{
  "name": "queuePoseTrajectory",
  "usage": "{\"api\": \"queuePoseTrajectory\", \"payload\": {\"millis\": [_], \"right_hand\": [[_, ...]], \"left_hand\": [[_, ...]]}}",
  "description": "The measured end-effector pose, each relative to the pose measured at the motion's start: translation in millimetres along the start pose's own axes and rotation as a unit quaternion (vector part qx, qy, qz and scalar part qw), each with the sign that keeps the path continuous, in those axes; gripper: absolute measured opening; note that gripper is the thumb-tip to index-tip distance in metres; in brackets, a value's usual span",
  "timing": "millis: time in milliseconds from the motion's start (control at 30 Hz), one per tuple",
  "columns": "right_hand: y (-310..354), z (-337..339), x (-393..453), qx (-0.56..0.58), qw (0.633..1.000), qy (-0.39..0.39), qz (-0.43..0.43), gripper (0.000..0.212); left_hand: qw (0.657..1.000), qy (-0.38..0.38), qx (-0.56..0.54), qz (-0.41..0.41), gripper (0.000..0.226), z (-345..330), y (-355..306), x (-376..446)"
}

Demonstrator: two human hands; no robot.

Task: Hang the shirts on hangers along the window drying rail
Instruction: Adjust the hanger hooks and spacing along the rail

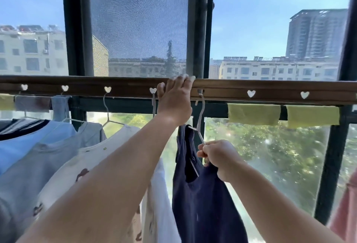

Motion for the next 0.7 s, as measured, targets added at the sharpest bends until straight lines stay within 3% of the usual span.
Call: {"api": "queuePoseTrajectory", "payload": {"millis": [233, 300, 467, 700], "right_hand": [[-1.7, 8.9, -10.3, 0.004, 1.0, 0.0, 0.011, 0.02], [1.1, 15.1, -12.0, -0.035, 0.998, -0.024, 0.056, 0.019], [20.9, 54.4, -23.6, 0.004, 0.972, -0.127, 0.197, 0.02], [29.8, 153.5, -42.2, 0.049, 0.914, -0.253, 0.312, 0.017]], "left_hand": [[0.998, 0.01, -0.054, 0.01, 0.073, -6.4, -18.1, -1.5], [0.995, -0.016, -0.093, 0.026, 0.066, -3.6, -29.2, -6.1], [0.968, -0.06, -0.234, 0.071, 0.056, 6.0, -78.3, -19.1], [0.906, 0.058, -0.411, 0.078, 0.047, -17.4, -188.0, -37.2]]}}
Point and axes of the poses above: each hand's wrist, its own x-axis towards the middle knuckle, its own z-axis out of the back of the hand, y = z × x, the point moved 7 cm from there along x, towards the middle knuckle, and after that the axes turned 8 degrees about x, right-handed, at the moved point
